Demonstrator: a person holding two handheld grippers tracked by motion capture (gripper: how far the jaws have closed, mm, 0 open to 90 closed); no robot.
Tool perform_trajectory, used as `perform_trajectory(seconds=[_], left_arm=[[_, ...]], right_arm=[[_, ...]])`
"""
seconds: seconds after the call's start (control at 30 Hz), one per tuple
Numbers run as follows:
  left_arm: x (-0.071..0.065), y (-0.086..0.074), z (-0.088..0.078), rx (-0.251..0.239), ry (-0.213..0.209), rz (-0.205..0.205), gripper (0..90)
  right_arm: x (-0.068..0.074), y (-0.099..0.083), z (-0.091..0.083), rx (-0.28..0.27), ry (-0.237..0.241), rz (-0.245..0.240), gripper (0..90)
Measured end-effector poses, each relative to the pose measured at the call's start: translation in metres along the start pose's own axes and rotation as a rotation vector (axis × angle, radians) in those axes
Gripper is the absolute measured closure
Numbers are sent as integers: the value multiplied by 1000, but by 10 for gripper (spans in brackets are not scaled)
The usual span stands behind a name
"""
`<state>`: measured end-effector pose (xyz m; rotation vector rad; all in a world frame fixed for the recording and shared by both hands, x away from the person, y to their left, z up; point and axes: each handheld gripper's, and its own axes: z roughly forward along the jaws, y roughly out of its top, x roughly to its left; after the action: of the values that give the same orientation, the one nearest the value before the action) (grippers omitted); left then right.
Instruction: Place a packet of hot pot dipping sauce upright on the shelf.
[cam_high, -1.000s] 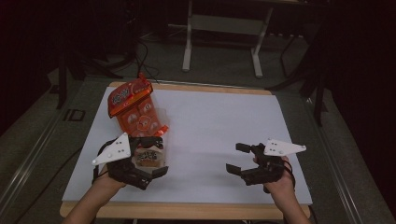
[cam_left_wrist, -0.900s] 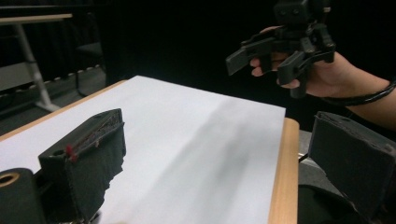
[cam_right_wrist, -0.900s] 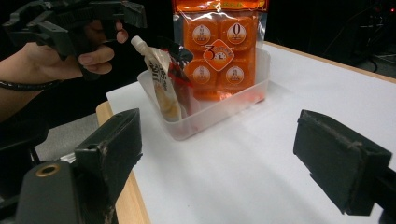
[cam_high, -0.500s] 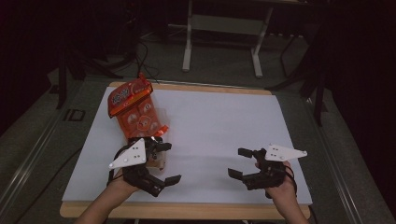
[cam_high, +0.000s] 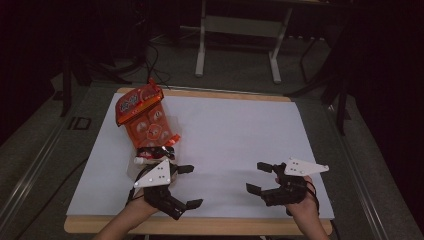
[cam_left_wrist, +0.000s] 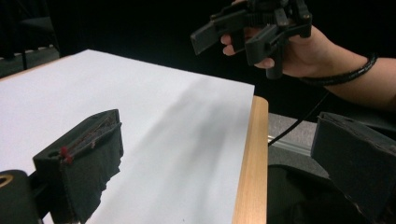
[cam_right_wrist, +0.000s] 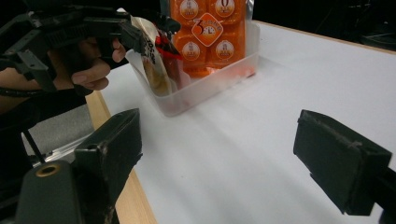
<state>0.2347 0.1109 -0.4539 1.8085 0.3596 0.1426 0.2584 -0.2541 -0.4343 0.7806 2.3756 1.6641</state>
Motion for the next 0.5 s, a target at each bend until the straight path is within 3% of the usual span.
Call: perform_trajectory(seconds=[0.5], left_arm=[[-5,-26,7,69,3,-7,29]], right_arm=[[-2,-18,8,39,6,4,151]])
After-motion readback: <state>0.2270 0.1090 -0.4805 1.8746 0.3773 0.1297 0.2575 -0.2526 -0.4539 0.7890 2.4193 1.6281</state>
